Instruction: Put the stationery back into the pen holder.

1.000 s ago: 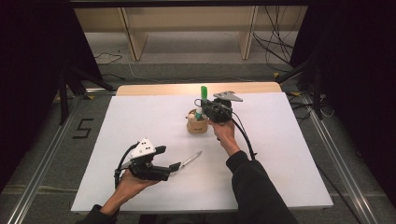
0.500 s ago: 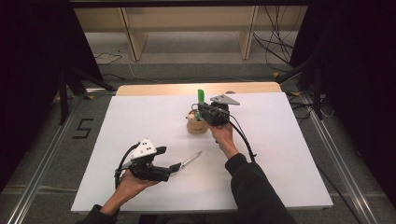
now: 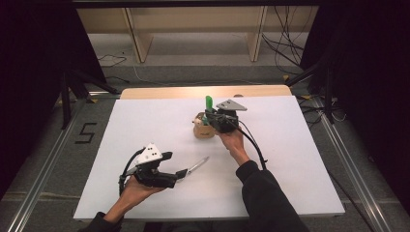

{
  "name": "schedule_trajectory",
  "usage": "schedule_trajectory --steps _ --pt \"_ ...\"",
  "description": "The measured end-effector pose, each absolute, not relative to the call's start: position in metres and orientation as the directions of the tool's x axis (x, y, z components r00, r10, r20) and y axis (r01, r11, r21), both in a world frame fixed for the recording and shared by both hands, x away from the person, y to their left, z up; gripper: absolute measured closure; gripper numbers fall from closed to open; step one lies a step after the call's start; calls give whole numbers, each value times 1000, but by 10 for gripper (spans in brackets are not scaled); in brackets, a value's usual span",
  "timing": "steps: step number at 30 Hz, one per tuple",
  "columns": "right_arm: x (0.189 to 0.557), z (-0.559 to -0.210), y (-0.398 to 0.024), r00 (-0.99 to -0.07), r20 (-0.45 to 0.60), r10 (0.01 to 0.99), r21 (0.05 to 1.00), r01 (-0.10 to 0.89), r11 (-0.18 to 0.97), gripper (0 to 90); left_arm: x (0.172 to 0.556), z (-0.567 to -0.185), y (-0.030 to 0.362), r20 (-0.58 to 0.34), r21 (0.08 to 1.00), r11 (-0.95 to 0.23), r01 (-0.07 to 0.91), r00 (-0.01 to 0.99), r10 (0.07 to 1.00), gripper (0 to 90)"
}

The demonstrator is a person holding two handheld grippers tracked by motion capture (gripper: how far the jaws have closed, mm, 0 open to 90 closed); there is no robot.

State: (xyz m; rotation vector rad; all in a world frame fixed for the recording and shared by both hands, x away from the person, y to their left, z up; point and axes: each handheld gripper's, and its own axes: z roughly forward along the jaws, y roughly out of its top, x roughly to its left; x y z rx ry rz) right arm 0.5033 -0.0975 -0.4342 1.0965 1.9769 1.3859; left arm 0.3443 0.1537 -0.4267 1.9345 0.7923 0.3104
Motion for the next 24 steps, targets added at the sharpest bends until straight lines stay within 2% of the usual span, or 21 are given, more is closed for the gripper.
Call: schedule_trajectory --steps 20,22,24 --pt "503 -442 -96 -561 46 827 920 347 184 771 344 -427 154 -116 866 -306 396 754 647 167" --pt "503 -443 -97 -560 57 826 919 352 176 762 344 -427 154 -115 865 -307 396 754 647 166" --pt "503 -442 -98 -567 71 821 920 355 166 686 344 -426 154 -117 866 -305 396 754 647 167"
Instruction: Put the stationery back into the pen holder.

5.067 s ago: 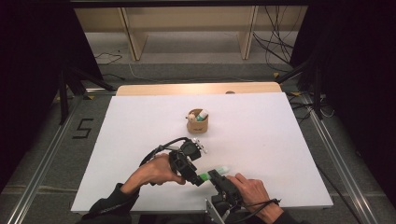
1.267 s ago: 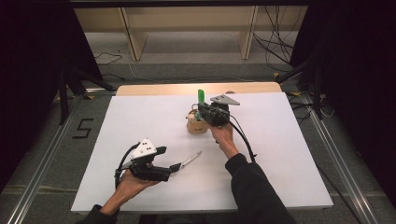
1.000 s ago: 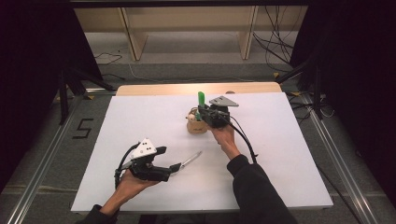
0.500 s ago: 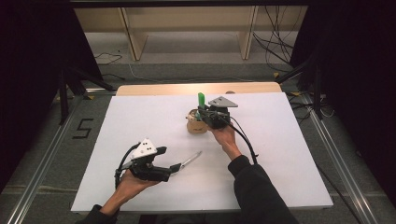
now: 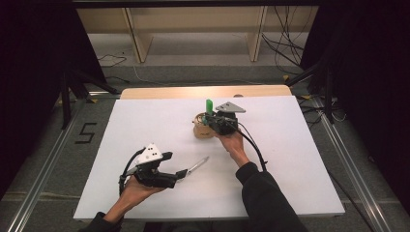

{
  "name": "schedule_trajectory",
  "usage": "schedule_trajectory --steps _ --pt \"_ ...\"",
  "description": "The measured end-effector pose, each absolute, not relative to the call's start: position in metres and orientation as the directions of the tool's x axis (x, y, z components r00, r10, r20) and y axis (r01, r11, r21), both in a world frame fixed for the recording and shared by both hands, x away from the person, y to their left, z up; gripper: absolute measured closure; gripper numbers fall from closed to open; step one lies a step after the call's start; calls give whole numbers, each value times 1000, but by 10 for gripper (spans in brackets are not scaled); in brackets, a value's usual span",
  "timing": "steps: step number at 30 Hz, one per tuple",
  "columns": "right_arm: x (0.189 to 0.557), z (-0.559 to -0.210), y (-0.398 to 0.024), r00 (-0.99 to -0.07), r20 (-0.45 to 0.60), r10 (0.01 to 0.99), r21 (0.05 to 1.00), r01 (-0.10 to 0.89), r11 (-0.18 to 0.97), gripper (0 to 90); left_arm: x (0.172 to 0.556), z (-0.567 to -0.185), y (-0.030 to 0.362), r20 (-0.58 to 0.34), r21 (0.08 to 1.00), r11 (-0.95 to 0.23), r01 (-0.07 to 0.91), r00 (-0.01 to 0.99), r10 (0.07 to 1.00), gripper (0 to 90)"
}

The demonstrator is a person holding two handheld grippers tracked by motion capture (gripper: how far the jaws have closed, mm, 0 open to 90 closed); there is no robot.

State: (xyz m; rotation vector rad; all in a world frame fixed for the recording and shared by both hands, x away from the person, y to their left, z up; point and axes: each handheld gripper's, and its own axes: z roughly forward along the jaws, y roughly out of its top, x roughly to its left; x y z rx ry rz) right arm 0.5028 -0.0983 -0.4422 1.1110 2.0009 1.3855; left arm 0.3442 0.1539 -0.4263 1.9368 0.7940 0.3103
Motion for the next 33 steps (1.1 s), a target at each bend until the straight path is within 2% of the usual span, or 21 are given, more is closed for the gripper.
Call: schedule_trajectory --steps 3,8,18,26,33 --pt "502 -439 -100 -579 93 810 922 356 149 581 344 -426 154 -121 868 -298 398 750 650 167" --pt "499 -431 -105 -595 101 798 930 341 137 538 345 -426 155 -122 869 -293 398 747 653 167" --pt "491 -414 -123 -603 149 784 933 347 89 392 347 -426 157 -123 864 -294 409 737 664 166" --pt "475 -404 -143 -603 156 783 933 350 83 339 348 -427 156 -125 855 -302 422 733 668 166" --pt "456 -402 -157 -623 127 772 930 346 126 300 350 -430 155 -126 838 -320 441 728 674 166"
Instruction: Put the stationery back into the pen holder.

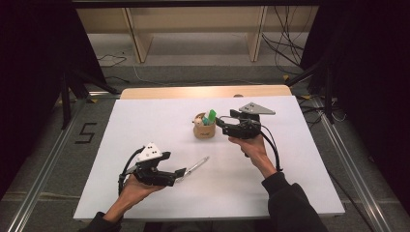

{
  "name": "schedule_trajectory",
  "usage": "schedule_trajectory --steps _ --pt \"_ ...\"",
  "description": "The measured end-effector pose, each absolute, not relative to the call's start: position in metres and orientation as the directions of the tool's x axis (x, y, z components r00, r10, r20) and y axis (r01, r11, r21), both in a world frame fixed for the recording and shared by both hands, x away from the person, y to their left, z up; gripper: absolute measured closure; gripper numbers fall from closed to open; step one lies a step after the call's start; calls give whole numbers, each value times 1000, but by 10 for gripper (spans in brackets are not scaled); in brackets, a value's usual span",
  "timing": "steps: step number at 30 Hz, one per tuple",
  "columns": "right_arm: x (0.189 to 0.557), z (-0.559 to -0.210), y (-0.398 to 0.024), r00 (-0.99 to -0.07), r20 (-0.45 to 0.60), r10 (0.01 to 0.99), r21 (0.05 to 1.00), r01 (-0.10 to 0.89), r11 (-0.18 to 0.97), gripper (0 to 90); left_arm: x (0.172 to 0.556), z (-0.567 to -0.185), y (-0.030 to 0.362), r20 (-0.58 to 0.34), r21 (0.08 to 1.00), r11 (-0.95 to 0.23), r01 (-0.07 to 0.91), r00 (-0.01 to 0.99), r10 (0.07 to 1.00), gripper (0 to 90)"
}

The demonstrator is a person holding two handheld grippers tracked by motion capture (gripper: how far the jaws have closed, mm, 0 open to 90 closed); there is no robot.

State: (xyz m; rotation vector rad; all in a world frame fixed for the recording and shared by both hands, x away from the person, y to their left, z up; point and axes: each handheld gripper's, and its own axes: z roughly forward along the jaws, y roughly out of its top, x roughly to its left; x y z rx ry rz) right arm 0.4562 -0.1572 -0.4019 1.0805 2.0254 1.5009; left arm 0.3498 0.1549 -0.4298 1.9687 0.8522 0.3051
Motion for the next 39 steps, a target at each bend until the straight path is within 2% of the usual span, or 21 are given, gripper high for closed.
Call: schedule_trajectory --steps 11,22,34,39 --pt "428 -405 -176 -645 106 757 920 352 171 266 358 -435 147 -123 771 -387 505 714 689 166" --pt "403 -412 -195 -649 122 751 914 369 170 255 363 -441 135 -121 692 -459 558 716 688 166" --pt "384 -418 -201 -662 133 738 911 375 173 251 372 -445 129 -100 618 -520 590 714 693 168" --pt "378 -422 -203 -667 135 733 905 384 183 249 379 -447 123 -87 558 -563 610 718 691 180"
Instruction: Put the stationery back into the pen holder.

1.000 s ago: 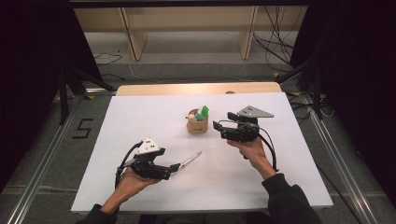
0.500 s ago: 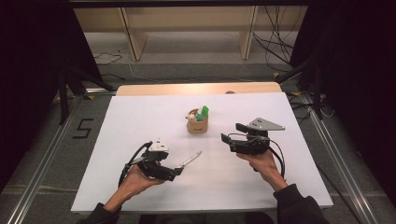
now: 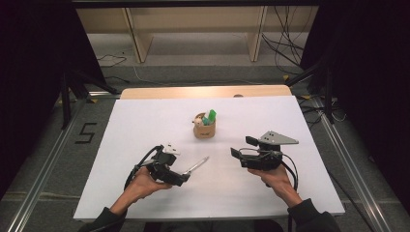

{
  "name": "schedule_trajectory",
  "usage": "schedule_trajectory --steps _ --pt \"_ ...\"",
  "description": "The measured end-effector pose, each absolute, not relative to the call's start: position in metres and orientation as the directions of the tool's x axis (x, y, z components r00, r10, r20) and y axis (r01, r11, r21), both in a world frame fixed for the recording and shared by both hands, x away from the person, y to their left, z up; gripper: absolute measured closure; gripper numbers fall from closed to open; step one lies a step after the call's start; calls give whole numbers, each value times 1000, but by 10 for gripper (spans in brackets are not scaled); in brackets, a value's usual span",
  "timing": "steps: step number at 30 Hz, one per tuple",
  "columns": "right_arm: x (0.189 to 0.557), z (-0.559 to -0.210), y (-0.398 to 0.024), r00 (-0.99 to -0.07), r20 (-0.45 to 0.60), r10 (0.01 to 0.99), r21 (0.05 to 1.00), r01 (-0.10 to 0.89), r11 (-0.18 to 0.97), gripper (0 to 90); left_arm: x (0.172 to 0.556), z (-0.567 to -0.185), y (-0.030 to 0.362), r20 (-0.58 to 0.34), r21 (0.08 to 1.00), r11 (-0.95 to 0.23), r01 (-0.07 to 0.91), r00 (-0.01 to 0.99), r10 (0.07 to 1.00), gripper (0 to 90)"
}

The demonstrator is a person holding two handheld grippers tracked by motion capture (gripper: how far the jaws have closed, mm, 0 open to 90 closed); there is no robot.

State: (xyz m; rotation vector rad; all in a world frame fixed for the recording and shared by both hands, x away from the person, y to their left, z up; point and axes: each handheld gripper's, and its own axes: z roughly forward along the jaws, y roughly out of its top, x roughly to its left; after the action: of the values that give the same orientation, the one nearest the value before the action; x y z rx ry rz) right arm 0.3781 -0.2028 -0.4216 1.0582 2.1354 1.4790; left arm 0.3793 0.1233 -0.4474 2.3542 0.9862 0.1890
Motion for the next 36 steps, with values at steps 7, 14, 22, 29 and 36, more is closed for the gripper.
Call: schedule_trajectory --steps 7,14,22,29,36 --pt "371 -425 -202 -677 132 724 902 385 196 245 384 -448 116 -67 509 -598 619 721 690 209" --pt "363 -428 -201 -690 127 713 899 383 210 241 390 -451 112 -69 454 -630 630 730 680 247" --pt "355 -430 -205 -689 130 713 895 391 214 238 393 -450 106 -54 400 -670 625 746 664 322" --pt "352 -432 -209 -687 134 714 892 397 214 238 397 -452 100 -61 359 -697 621 760 647 434" --pt "351 -435 -207 -694 136 708 888 402 224 239 399 -456 94 -52 315 -726 611 775 630 548"
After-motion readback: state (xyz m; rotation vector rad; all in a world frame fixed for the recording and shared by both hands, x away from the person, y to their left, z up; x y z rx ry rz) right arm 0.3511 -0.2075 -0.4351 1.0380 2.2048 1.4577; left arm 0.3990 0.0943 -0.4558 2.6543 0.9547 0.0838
